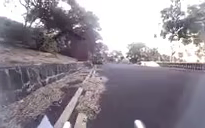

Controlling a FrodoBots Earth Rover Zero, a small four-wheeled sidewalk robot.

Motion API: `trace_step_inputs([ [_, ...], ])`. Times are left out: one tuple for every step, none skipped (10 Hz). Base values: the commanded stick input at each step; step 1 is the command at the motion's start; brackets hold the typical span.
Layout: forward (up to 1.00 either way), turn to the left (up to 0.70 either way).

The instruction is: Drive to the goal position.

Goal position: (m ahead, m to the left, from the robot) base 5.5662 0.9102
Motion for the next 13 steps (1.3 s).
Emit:
trace_step_inputs([
  [0.67, 0.02],
  [0.67, 0.02],
  [0.67, 0.02],
  [0.67, 0.02],
  [0.67, 0.02],
  [0.67, 0.02],
  [0.67, 0.02],
  [0.67, 0.02],
  [0.67, 0.02],
  [0.67, 0.02],
  [0.67, 0.02],
  [0.67, 0.02],
  [0.67, 0.02],
])
